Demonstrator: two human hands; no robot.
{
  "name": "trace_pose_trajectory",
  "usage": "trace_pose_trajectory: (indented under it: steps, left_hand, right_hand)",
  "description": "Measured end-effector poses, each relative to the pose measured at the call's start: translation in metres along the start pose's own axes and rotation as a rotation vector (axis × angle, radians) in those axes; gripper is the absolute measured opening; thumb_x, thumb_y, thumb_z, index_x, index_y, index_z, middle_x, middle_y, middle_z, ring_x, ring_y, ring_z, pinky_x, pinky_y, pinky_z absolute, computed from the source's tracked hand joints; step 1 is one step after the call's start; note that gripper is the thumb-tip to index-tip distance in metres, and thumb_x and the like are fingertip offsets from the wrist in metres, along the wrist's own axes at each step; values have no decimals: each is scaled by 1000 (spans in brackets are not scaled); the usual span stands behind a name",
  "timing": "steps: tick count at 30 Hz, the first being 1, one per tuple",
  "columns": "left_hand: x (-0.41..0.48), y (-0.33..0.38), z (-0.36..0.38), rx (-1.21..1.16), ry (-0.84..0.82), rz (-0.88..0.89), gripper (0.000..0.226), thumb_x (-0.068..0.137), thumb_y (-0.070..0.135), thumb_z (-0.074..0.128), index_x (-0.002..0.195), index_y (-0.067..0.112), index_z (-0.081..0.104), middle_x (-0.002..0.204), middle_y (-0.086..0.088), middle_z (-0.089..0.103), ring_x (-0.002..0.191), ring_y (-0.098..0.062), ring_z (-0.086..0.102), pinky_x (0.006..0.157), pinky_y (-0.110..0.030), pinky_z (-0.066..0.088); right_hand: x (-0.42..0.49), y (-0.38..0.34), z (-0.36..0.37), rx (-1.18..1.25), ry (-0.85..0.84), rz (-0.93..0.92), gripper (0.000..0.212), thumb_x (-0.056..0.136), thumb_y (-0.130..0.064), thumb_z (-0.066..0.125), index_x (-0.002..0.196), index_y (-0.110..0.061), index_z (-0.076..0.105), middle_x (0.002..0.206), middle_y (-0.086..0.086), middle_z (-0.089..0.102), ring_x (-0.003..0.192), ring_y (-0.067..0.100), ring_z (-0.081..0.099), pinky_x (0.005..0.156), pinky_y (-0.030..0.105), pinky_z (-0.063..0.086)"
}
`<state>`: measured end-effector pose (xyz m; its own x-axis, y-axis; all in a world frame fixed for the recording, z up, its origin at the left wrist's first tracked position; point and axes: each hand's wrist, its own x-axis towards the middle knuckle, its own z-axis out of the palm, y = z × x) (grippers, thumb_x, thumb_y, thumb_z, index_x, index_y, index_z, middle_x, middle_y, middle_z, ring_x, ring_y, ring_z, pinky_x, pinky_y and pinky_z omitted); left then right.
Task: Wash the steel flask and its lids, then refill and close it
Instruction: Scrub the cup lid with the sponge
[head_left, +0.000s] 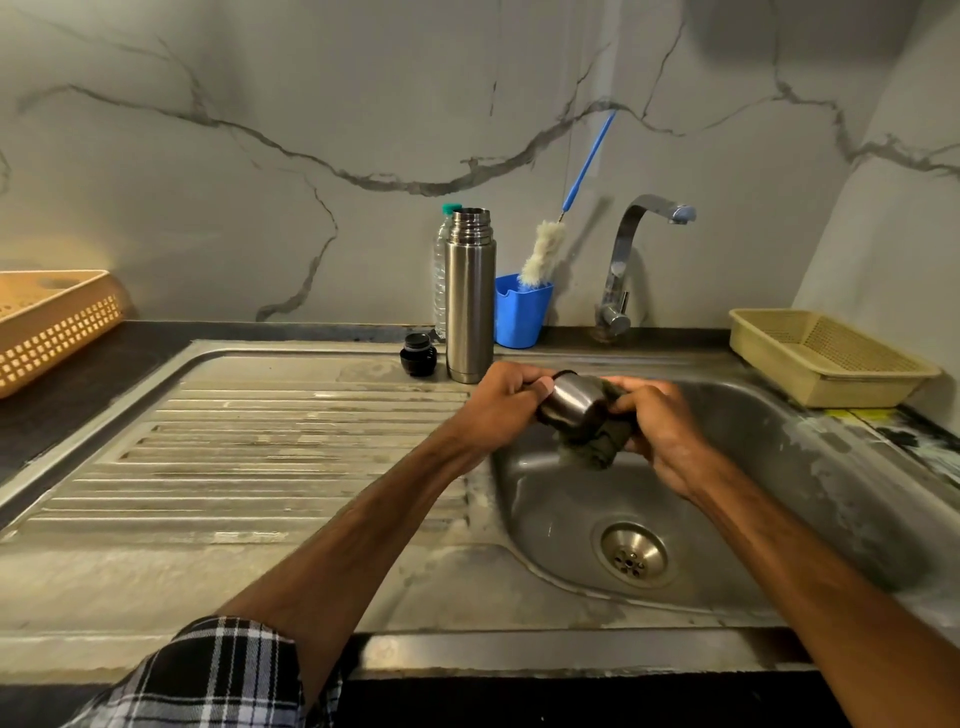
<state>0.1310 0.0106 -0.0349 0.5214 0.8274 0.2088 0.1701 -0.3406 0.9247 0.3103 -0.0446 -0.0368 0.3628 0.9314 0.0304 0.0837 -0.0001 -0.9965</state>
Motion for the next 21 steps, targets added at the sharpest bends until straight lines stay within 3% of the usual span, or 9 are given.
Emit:
trace_pose_trajectory:
  steps: [2, 4, 6, 9, 13, 18, 21]
  left_hand:
    - [1, -1, 1, -137, 52, -8, 26, 106, 9, 47, 110, 7, 72, 113, -18, 71, 112, -30, 67, 99, -38, 57]
    - [4, -2, 0, -130, 134, 29, 25, 106, 9, 48, 111, 6, 72, 111, -16, 72, 109, -28, 68, 97, -37, 58]
    - [8, -1, 0, 61, 219, 114, 24, 105, 11, 49, 112, 6, 72, 107, -11, 73, 102, -20, 69, 90, -30, 59]
    - [6, -2, -1, 353, 272, 256, 22, 106, 14, 48, 104, 8, 69, 96, -2, 71, 87, -9, 68, 76, -18, 56]
    - [1, -8, -1, 548, 208, 272, 17, 105, 13, 49, 103, 8, 65, 90, 3, 62, 77, -8, 60, 70, -17, 48]
    - [4, -14, -3, 441, 299, 129, 21, 106, 15, 45, 111, 6, 63, 103, -5, 66, 88, -11, 62, 70, -12, 46]
    - [5, -16, -7, 390, 352, 72, 19, 106, 18, 46, 111, 9, 62, 105, -7, 66, 90, -14, 63, 77, -23, 54]
  right_hand:
    - [-4, 1, 4, 207, -36, 138, 40, 88, 3, 43, 114, -12, 70, 109, 13, 73, 100, 25, 68, 70, 33, 56]
    - [-5, 1, 9, 371, -98, 252, 38, 89, 2, 40, 115, -7, 67, 109, 19, 73, 103, 30, 70, 76, 37, 58]
    - [-7, -1, 14, 496, -120, 339, 35, 89, 2, 38, 114, 1, 63, 102, 22, 74, 96, 31, 72, 75, 39, 61]
    - [-8, -4, 18, 597, -88, 404, 24, 88, 5, 39, 105, 6, 57, 84, 21, 72, 72, 27, 74, 56, 34, 61]
    - [-8, -8, 14, 567, 3, 365, 13, 88, 6, 45, 95, 3, 55, 91, 21, 66, 82, 29, 69, 59, 36, 63]
    - [-8, -3, 18, 307, 164, 202, 11, 83, 6, 54, 87, -2, 61, 101, 22, 66, 96, 34, 67, 78, 46, 59]
    - [-5, -6, 34, 287, 217, 222, 11, 80, 6, 55, 84, -2, 61, 91, 19, 65, 87, 31, 66, 77, 47, 58]
